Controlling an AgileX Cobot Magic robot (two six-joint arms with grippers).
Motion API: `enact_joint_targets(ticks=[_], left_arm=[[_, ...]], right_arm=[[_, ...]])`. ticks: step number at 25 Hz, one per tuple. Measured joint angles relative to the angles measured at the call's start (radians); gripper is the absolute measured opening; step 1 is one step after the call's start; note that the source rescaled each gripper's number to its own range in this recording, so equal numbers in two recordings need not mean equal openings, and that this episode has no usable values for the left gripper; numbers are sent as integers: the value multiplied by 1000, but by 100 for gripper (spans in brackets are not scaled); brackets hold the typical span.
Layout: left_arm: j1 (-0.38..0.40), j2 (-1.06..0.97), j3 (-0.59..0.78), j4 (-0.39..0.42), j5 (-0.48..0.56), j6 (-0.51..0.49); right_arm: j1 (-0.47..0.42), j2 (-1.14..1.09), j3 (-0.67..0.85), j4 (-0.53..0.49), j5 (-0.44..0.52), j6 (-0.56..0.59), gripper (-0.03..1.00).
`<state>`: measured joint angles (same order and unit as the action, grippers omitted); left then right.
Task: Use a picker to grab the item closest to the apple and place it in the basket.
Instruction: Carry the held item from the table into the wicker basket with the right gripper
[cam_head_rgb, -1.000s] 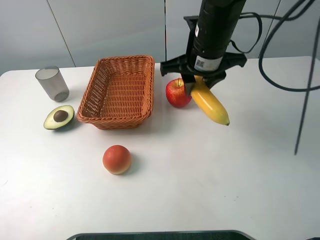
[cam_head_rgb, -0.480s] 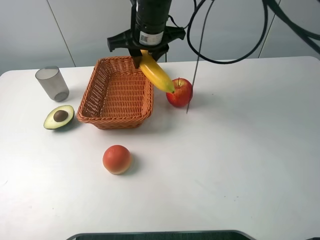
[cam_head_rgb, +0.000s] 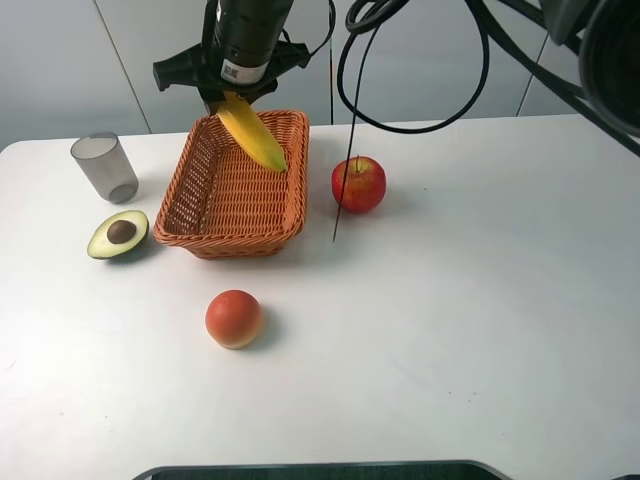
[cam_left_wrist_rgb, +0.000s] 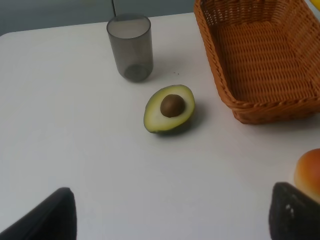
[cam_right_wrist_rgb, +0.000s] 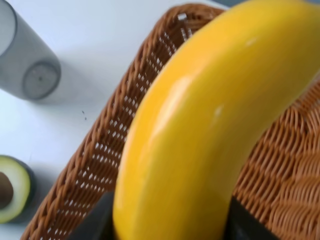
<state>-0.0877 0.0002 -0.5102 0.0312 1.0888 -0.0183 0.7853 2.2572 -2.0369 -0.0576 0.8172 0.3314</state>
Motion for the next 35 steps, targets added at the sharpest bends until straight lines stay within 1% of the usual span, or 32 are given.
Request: enact_joint_targets(ticks=[6,12,16,27,35], left_arm=[[0,0,0,0,0,0],[0,0,0,0,0,-1],[0,0,0,0,0,-1],[0,0,0,0,0,-1],[0,0,0,0,0,-1]], right_arm=[[0,0,0,0,-55,-9,4],[0,0,2,0,-89,-11,4],[0,0,39,0,-140,-11,4],[0,82,56,5,-236,1,4],[-6,128,56,14,-252,1,4]])
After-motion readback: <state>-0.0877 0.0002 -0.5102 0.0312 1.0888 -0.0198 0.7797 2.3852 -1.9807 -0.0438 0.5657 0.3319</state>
